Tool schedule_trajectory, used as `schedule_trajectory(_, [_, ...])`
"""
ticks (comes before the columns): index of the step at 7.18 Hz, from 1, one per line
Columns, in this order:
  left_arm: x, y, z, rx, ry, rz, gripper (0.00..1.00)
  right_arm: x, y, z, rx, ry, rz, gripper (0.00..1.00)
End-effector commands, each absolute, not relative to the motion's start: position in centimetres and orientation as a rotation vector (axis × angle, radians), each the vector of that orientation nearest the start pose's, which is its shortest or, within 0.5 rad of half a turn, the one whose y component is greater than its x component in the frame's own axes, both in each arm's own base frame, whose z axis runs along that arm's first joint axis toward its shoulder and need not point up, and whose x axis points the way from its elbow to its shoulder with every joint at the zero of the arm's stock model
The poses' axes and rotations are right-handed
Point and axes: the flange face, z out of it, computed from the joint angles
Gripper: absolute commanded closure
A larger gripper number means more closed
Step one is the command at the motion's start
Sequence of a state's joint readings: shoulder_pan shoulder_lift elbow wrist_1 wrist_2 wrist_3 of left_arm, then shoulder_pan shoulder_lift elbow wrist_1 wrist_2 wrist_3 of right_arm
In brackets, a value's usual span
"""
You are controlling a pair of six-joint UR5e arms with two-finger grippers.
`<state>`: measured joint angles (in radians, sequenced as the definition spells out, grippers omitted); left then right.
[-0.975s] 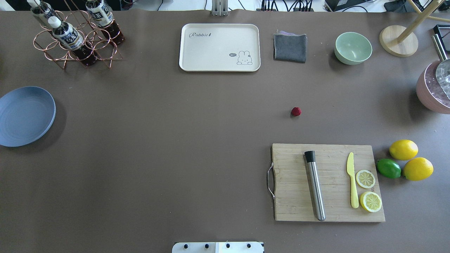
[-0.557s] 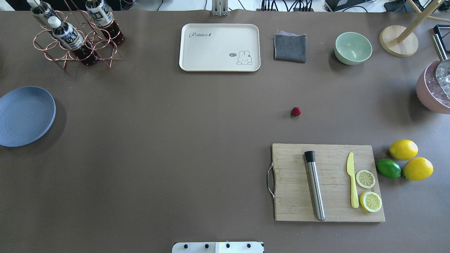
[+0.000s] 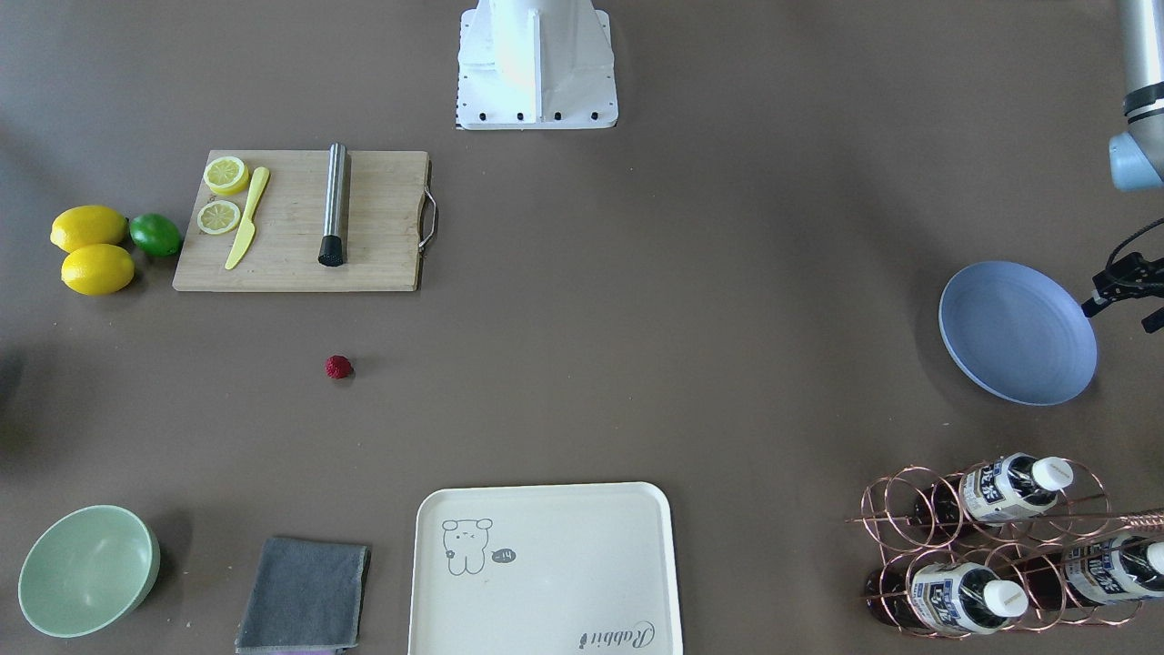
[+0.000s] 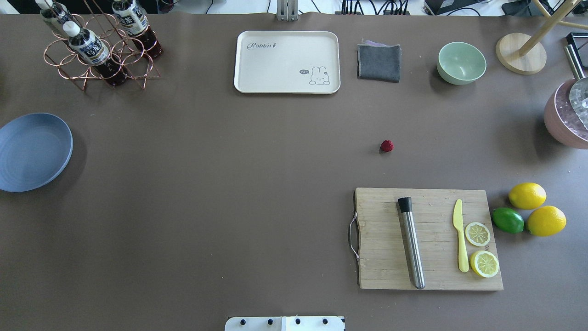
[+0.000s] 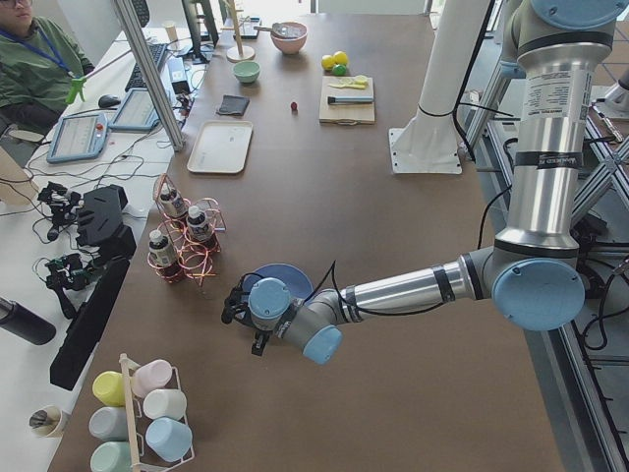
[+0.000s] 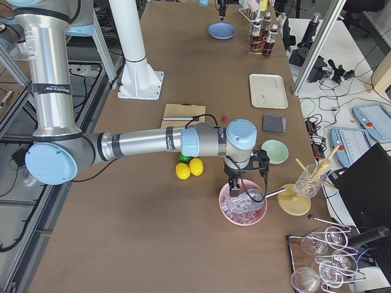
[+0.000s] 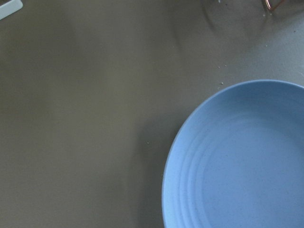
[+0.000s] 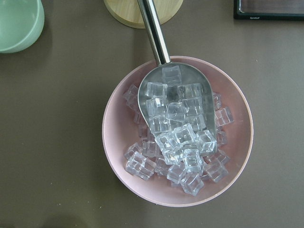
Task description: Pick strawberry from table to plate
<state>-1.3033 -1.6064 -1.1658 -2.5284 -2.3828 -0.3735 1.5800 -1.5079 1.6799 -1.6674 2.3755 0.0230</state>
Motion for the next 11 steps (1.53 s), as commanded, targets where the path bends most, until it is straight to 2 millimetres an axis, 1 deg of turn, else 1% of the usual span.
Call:
schedule_trajectory(1, [8.9,-49.5,74.2,0.255,0.917,0.154,0.02,6.6,-51.7,58.3,0.061,-0.802,0.002,0.00])
schedule_trajectory(2, [9.0,-49.5,74.2,0.256,0.917,0.158,0.02,6.6,-51.7,58.3,0.061,-0.802,0.002,0.00])
schedule_trajectory(4, [10.2,-49.3,74.2,0.245,0.920,0.179,0.03,6.6,-51.7,58.5,0.059,-0.804,0.002,0.00])
schedule_trajectory(6, [10.2,-49.2,74.6,0.243,0.911,0.180,0.04,6.6,-51.7,58.3,0.062,-0.802,0.001,0.00])
schedule_trajectory(7, [10.1,-49.1,74.7,0.240,0.910,0.177,0.25,6.6,-51.7,58.3,0.063,-0.802,0.000,0.00])
schedule_trajectory(8, [10.1,-49.0,74.9,0.238,0.908,0.177,0.48,6.6,-51.7,58.3,0.063,-0.802,0.000,0.00])
schedule_trajectory(9, [10.0,-49.0,74.9,0.237,0.909,0.174,0.59,6.6,-51.7,58.3,0.063,-0.802,0.000,0.00])
schedule_trajectory(10, [10.1,-49.0,74.9,0.237,0.909,0.176,0.96,6.6,-51.7,58.3,0.061,-0.802,0.002,0.00])
schedule_trajectory(11, [10.1,-49.0,74.9,0.235,0.909,0.175,1.00,6.6,-51.7,58.2,0.064,-0.802,0.001,0.00])
